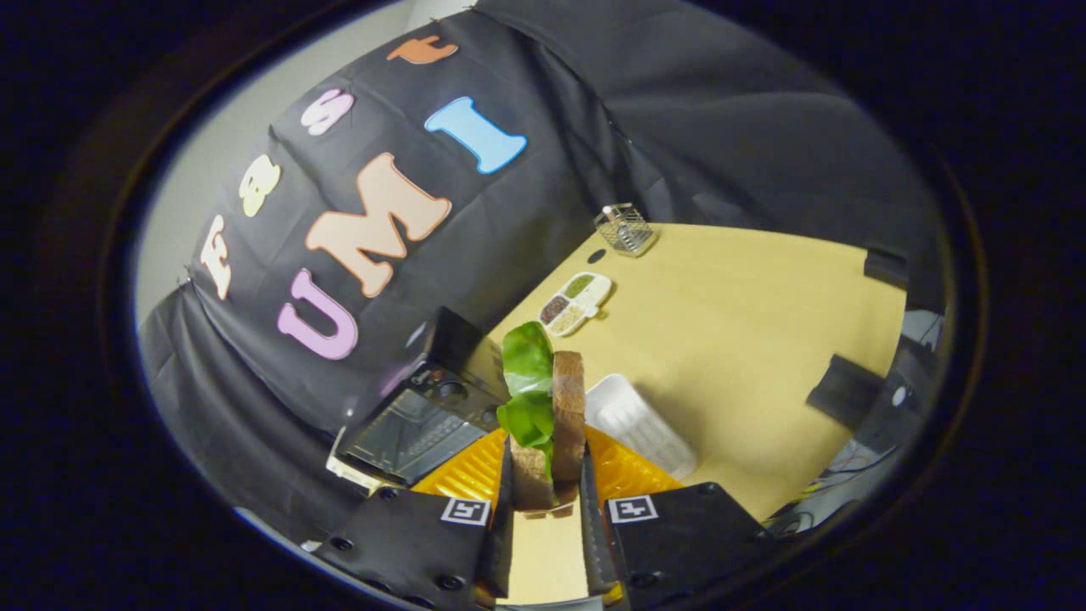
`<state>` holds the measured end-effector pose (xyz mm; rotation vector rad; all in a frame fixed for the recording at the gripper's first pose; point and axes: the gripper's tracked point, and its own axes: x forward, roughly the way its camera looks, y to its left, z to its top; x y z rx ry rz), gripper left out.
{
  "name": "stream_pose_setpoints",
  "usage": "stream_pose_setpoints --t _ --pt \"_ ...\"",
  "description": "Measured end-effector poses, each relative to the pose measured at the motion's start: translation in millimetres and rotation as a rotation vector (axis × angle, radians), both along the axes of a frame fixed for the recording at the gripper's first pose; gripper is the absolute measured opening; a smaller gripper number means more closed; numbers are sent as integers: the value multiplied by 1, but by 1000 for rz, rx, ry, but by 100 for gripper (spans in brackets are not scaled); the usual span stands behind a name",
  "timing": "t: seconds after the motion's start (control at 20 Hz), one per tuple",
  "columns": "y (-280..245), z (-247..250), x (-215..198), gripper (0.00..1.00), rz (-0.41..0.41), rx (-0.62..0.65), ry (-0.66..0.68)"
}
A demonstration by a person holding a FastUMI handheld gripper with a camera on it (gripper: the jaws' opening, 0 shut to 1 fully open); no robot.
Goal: Open the toaster oven, put the food inside, and close the toaster oven door.
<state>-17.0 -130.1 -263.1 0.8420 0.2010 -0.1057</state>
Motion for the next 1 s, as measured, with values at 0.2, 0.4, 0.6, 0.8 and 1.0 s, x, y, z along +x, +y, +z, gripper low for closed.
stream_pose_setpoints --t 0.2,0.4,0.6,0.8,1.0 --pt "60 -5 12 36 14 133 -28" --pt "130 -2 41 36 49 213 -52" --pt "199 4 87 36 82 269 -54" --pt "247 12 133 36 74 307 -83" --pt "269 6 176 36 26 295 -66"
